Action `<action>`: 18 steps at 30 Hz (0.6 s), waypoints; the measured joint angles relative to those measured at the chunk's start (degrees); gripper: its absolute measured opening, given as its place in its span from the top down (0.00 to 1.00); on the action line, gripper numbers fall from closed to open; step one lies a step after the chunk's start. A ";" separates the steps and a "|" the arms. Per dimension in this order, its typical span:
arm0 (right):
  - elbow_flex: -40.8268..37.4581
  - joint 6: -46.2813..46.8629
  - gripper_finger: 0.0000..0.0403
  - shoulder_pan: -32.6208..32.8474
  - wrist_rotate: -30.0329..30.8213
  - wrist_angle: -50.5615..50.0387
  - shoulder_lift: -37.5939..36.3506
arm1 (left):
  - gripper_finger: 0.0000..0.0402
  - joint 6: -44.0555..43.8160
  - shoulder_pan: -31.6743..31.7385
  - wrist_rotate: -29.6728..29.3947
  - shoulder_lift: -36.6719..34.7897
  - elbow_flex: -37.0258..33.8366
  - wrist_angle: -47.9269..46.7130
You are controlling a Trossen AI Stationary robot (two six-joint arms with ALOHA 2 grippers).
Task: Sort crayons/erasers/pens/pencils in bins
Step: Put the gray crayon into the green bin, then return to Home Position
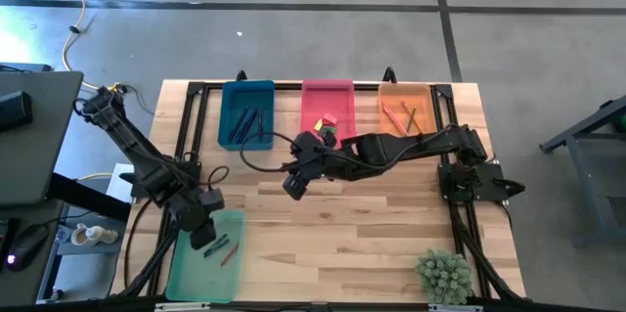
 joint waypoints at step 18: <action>0.00 -2.62 0.58 -0.70 -2.72 -1.44 0.03 | 0.63 31.01 6.65 -2.11 -4.57 0.04 28.51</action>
